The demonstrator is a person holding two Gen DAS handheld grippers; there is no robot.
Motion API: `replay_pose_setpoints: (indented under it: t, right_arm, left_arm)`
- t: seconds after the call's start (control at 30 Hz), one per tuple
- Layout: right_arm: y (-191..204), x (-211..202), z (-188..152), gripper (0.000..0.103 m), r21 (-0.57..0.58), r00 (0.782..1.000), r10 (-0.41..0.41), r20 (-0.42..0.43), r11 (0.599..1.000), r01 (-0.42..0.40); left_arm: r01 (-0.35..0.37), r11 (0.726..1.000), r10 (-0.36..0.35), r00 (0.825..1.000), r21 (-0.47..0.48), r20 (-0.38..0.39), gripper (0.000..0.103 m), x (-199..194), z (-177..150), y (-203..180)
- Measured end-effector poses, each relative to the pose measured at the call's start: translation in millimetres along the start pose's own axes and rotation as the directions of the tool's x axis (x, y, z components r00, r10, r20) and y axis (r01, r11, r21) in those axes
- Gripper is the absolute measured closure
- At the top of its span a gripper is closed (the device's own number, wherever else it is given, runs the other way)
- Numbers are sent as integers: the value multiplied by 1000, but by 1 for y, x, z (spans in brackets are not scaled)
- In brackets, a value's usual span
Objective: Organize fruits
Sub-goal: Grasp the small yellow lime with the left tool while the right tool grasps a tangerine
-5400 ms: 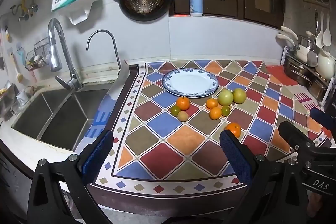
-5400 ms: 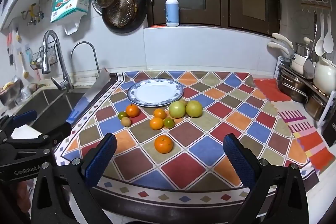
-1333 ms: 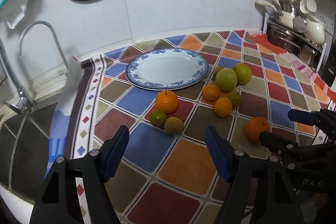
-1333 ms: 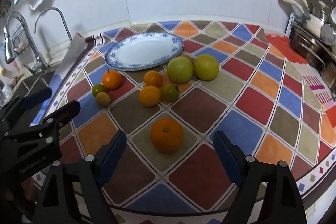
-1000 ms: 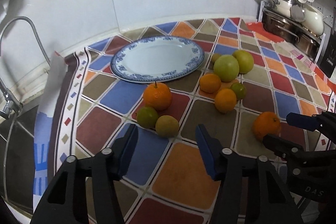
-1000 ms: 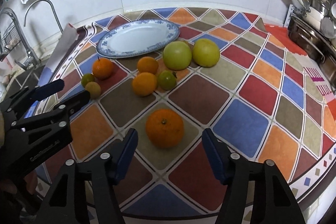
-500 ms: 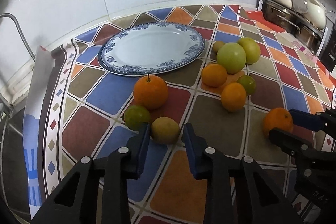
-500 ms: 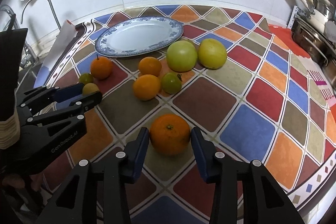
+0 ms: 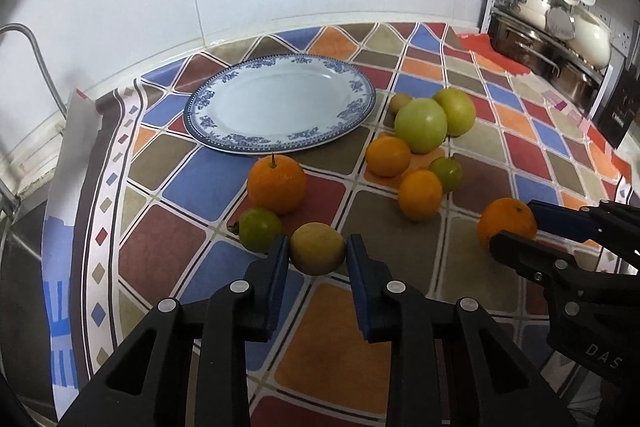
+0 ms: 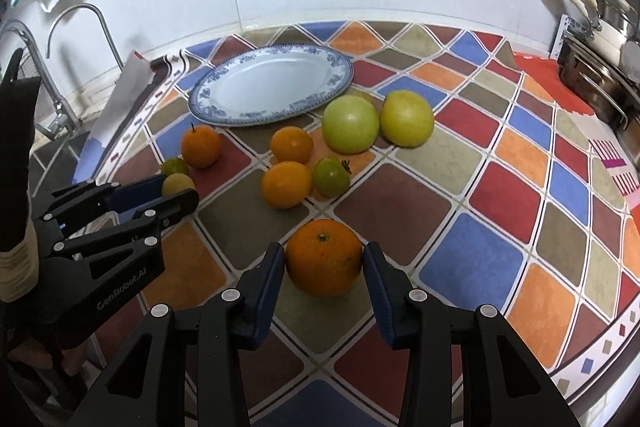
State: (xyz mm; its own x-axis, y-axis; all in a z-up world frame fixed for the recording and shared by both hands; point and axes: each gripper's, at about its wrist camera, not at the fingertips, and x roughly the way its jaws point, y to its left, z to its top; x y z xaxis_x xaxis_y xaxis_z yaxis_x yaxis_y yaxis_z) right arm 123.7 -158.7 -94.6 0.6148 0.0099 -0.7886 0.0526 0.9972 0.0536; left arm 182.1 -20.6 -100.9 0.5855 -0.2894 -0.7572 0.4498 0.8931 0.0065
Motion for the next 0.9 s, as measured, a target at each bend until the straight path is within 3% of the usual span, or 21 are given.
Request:
replay_pose_setpoints:
  t: [0.33, 0.4, 0.47, 0.53, 0.6, 0.63, 0.73, 0.9]
  right_arm:
    - [-7, -21, 20, 62, -117, 992, 100, 77, 989, -90]
    - [-9, -28, 25, 71, -145, 987, 127, 98, 983, -112]
    - [-9, -32, 30, 73, -184, 982, 150, 117, 975, -127]
    - [-10, -26, 31, 73, -220, 982, 168, 91, 965, -145]
    - [-18, -17, 27, 72, -185, 979, 197, 47, 965, -186]
    - [-23, -13, 25, 71, -161, 973, 231, 25, 961, -224]
    - [-29, 2, 22, 51, -139, 962, 271, -18, 952, -271]
    - [-27, 24, 24, 51, -163, 963, 264, -52, 949, -269]
  left_arm:
    - [-87, 991, 95, 993, -106, 77, 73, -37, 6, -11]
    - [-106, 985, 119, 988, -134, 93, 73, -44, 8, -14]
    - [-122, 980, 138, 986, -157, 93, 73, -47, 6, -15]
    - [-145, 974, 162, 983, -174, 87, 73, -49, 2, -17]
    - [-169, 970, 185, 980, -176, 79, 73, -51, -3, -21]
    - [-180, 968, 195, 978, -177, 74, 73, -51, -5, -23]
    - [-197, 963, 211, 976, -183, 61, 73, -52, -9, -25]
    - [-217, 954, 228, 973, -207, 29, 73, -49, -16, -21]
